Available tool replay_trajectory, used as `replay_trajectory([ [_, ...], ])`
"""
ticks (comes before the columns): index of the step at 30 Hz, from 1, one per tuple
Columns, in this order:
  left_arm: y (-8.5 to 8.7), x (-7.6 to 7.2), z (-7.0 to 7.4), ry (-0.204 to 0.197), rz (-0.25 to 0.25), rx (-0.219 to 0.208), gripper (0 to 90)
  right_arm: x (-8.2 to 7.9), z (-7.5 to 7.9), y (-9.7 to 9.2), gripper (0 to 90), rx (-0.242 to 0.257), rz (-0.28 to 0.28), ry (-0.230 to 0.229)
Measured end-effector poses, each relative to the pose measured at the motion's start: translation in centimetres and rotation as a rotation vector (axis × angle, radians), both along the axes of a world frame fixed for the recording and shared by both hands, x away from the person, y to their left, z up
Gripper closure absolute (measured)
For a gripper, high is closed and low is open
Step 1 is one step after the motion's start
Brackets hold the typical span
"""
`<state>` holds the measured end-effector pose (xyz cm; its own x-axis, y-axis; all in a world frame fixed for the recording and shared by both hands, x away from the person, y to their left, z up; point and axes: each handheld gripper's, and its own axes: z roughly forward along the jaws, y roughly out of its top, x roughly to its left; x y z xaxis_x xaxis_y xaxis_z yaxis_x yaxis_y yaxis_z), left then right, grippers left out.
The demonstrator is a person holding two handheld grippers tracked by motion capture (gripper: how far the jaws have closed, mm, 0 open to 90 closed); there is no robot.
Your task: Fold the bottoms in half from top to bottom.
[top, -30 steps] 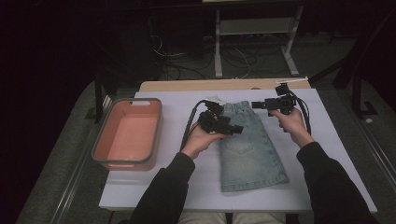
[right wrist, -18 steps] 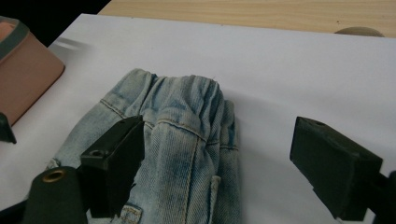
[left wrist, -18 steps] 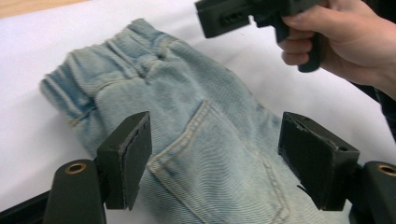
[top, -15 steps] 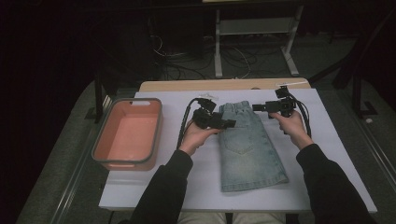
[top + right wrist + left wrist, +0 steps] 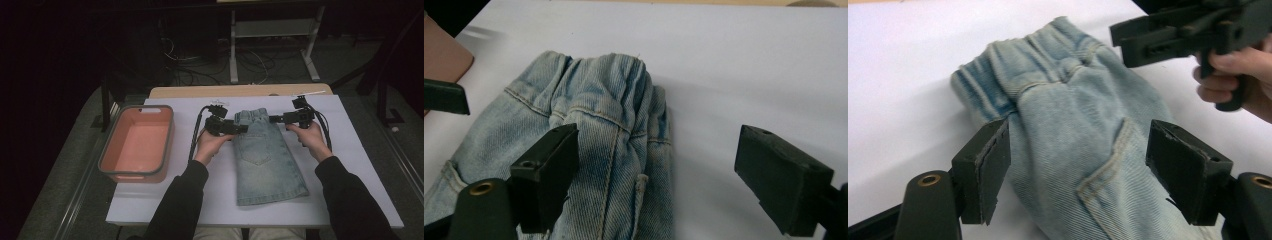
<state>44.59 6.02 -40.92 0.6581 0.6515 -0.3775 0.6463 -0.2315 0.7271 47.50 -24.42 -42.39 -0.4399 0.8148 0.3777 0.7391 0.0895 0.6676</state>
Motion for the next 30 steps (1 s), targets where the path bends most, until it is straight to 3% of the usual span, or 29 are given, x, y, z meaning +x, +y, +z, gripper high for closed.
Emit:
replay_trajectory([
  [8,0.3,0.9,-1.7,0.034,0.068,0.000,28.3,0.0,-0.7,0.2,20.9,-0.020,0.002,0.019],
  [13,0.8,1.3,-2.7,0.052,0.103,-0.005,34.7,-0.1,-1.3,0.3,24.5,-0.022,0.007,0.034],
  [30,0.7,1.5,-4.0,0.091,0.114,0.009,41.5,-0.3,-2.6,0.4,31.5,-0.009,0.036,0.063],
])
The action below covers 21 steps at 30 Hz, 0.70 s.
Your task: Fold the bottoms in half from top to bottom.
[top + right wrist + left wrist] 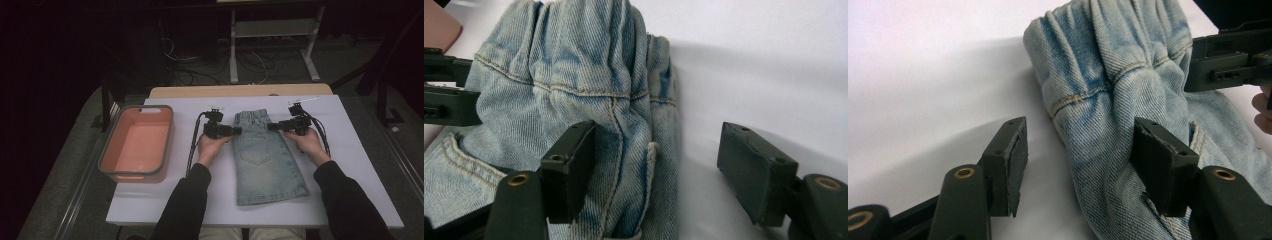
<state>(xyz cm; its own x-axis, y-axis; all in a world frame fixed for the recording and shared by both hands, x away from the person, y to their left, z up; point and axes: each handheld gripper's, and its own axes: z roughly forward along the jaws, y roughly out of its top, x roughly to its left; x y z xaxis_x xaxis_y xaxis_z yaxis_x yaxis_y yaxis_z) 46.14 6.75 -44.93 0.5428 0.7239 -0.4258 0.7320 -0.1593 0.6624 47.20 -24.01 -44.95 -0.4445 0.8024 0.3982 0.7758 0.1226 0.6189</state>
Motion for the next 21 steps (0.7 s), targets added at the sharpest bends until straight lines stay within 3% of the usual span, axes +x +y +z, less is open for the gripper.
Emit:
replay_trajectory([
  [10,0.2,-0.1,-0.7,0.027,-0.015,-0.045,50.1,-0.2,-0.4,0.2,44.1,0.015,0.030,0.003],
  [14,0.1,-0.2,-1.1,0.042,-0.023,-0.081,58.9,-0.4,-0.6,0.3,51.4,0.030,0.042,-0.002],
  [21,0.1,-0.5,-1.6,0.029,-0.031,-0.114,72.9,-0.8,-0.9,0.2,68.7,0.035,0.055,-0.005],
])
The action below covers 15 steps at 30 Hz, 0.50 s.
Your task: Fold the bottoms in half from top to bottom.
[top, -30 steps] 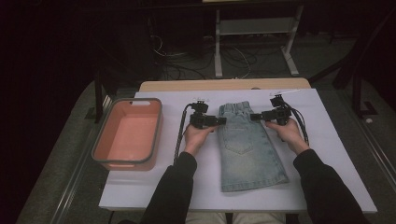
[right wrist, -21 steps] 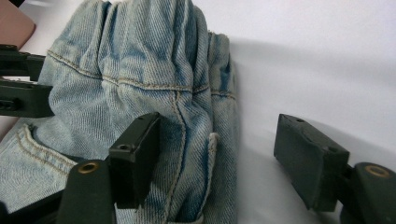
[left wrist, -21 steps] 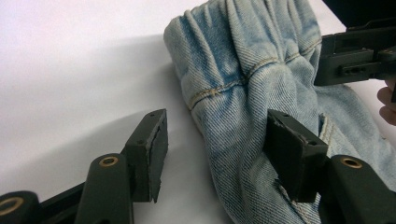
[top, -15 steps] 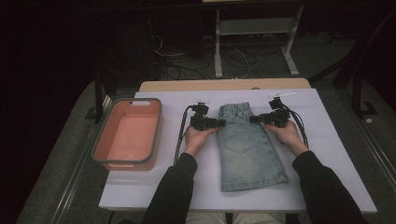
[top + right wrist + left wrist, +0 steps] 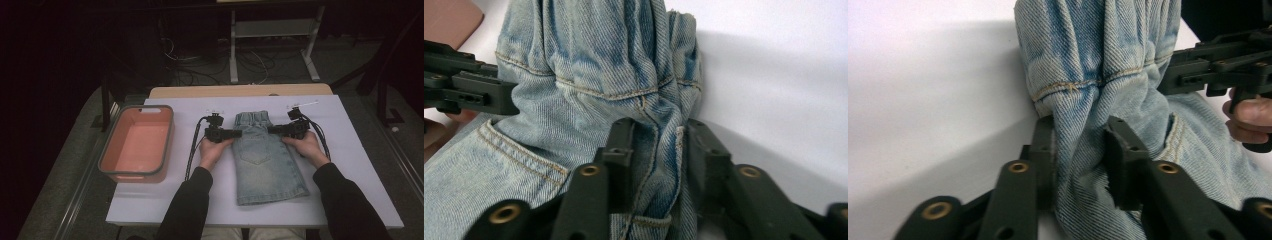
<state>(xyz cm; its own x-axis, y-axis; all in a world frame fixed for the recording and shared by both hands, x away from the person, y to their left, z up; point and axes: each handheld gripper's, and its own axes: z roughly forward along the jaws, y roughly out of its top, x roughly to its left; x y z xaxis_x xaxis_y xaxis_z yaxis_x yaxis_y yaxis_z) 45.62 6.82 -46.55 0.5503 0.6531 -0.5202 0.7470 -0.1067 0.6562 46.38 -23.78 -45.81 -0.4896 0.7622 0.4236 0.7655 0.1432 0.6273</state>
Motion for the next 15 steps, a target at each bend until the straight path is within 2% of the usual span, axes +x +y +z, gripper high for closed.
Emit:
replay_trajectory([
  [3,-0.1,-0.1,0.1,0.001,0.002,0.000,79.3,0.0,0.0,-0.1,76.7,0.005,0.000,0.020],
  [8,-0.3,-0.2,0.3,-0.003,0.012,0.013,83.7,-0.1,-0.2,-0.3,80.0,0.024,-0.010,0.022],
  [15,-0.6,-0.1,1.6,-0.082,-0.019,0.075,85.7,0.2,0.3,-0.7,80.9,0.040,-0.008,0.008],
])
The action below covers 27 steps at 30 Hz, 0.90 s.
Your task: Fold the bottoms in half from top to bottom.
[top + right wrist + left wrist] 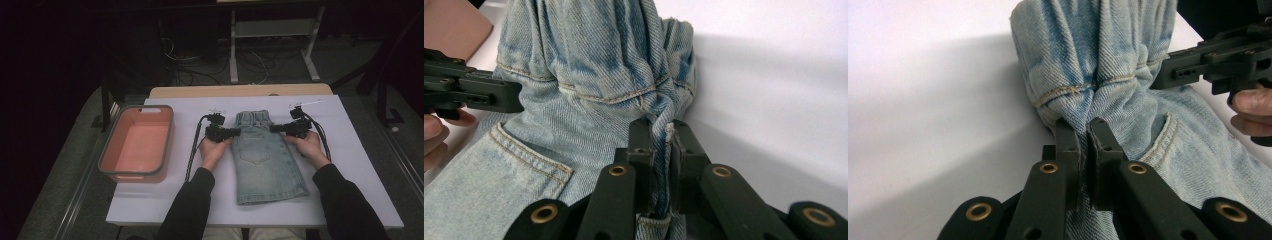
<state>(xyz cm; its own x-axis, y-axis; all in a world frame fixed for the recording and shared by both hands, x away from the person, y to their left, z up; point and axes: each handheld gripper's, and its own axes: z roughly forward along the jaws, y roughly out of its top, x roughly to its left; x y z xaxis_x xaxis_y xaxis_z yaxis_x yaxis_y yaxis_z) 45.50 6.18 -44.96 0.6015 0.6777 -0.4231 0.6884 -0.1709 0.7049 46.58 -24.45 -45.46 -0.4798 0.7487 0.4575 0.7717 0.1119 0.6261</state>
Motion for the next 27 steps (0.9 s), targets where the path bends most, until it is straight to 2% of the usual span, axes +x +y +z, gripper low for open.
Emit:
replay_trajectory([
  [2,-0.2,0.2,0.6,-0.017,-0.004,0.007,85.7,0.0,0.2,-0.2,81.0,0.008,-0.003,-0.014],
  [7,-0.4,0.8,2.2,-0.058,-0.016,-0.008,85.8,0.0,1.1,-1.3,80.9,0.087,-0.021,-0.063],
  [10,-0.6,0.8,2.7,-0.076,-0.016,-0.006,85.8,0.0,1.6,-1.6,80.9,0.098,-0.023,-0.084],
  [14,-0.7,0.8,2.3,-0.084,-0.010,-0.015,85.7,-0.1,1.9,-1.9,80.9,0.110,-0.016,-0.105],
  [17,-0.8,0.7,1.6,-0.070,-0.005,-0.012,85.5,-0.2,1.2,-1.9,80.9,0.092,-0.016,-0.094],
  [21,-1.0,0.4,0.9,-0.080,0.008,-0.019,85.6,-0.4,0.4,-1.8,80.9,0.084,-0.031,-0.085],
  [23,-0.9,0.2,1.0,-0.097,0.007,-0.029,85.6,-0.5,0.5,-1.8,80.9,0.088,-0.029,-0.092],
  [27,-0.7,-0.7,1.4,-0.155,-0.008,-0.041,85.6,-1.4,0.9,-2.1,80.9,0.117,-0.024,-0.124],
])
